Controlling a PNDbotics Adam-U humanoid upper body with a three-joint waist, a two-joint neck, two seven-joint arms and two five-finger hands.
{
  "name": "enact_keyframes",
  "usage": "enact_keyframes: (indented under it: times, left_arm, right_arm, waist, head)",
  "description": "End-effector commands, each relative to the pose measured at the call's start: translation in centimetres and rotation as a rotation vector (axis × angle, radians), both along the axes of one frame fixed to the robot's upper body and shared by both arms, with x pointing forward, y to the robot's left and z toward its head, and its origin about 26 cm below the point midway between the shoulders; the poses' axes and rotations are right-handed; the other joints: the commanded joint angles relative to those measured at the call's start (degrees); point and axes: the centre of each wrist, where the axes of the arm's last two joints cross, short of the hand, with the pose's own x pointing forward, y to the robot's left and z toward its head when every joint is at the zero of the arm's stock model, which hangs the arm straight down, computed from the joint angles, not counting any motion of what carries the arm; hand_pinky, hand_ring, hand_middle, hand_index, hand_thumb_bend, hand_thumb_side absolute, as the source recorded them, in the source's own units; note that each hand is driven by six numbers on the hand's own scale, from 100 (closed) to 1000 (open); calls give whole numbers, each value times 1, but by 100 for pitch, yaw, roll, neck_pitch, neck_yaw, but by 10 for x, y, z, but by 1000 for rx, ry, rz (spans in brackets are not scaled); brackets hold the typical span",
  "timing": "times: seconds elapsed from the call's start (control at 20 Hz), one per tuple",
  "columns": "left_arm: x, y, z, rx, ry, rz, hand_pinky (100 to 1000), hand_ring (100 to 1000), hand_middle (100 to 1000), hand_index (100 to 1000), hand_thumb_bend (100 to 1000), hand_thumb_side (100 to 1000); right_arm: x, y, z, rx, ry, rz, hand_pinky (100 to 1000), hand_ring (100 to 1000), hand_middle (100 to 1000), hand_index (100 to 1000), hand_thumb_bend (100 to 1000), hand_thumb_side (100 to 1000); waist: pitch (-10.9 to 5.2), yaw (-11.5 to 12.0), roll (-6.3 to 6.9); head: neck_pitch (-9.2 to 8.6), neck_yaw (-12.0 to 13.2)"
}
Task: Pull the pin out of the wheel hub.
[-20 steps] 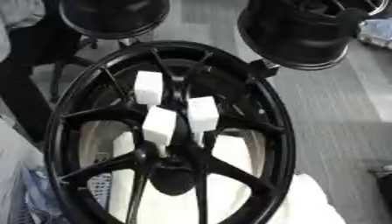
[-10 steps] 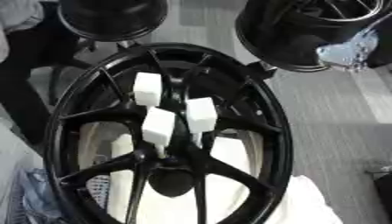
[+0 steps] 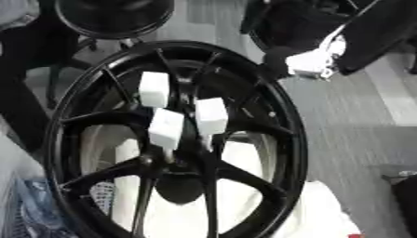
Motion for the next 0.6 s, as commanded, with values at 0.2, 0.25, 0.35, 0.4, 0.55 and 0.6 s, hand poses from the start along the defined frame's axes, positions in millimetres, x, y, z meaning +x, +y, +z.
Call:
enact_keyframes:
  times: [0.2, 0.25, 0.35, 0.4, 0.55, 0.6]
  left_arm:
    - [-2, 2, 12, 22, -24, 0, 793, 859, 856, 905, 664, 501]
    - [-2, 2, 12, 21, -23, -2, 793, 859, 856, 905, 663, 501]
    - [-2, 2, 11, 21, -20, -4, 793, 859, 856, 905, 663, 501]
    - [-2, 2, 11, 21, -18, -4, 793, 859, 856, 905, 662, 501]
    - [-2, 2, 10, 20, -13, -3, 793, 859, 856, 905, 662, 487]
    - [-1, 2, 9, 21, -12, -4, 793, 859, 856, 904, 661, 503]
  right_arm:
    - [10, 10, 0, -11, 39, -20, 900, 868, 820, 854, 193, 601]
    - [13, 12, -1, -12, 47, -20, 900, 870, 821, 854, 199, 597]
    - [17, 15, -4, -14, 53, -26, 900, 872, 823, 855, 197, 600]
    - [18, 17, -5, -14, 51, -31, 900, 872, 823, 856, 197, 600]
    - [19, 23, -10, -10, 44, -43, 899, 873, 824, 858, 203, 593]
    - [19, 24, -11, -7, 41, -47, 899, 873, 824, 858, 185, 613]
  waist:
    - [-162, 0, 26]
    - [-172, 1, 27]
    - [-186, 5, 30]
    - [-189, 8, 32]
    - [-185, 12, 35]
    - [-179, 12, 35]
  head:
    - [69, -49]
    - [69, -53]
    - [70, -58]
    - [70, -57]
    - [70, -42]
    - [70, -33]
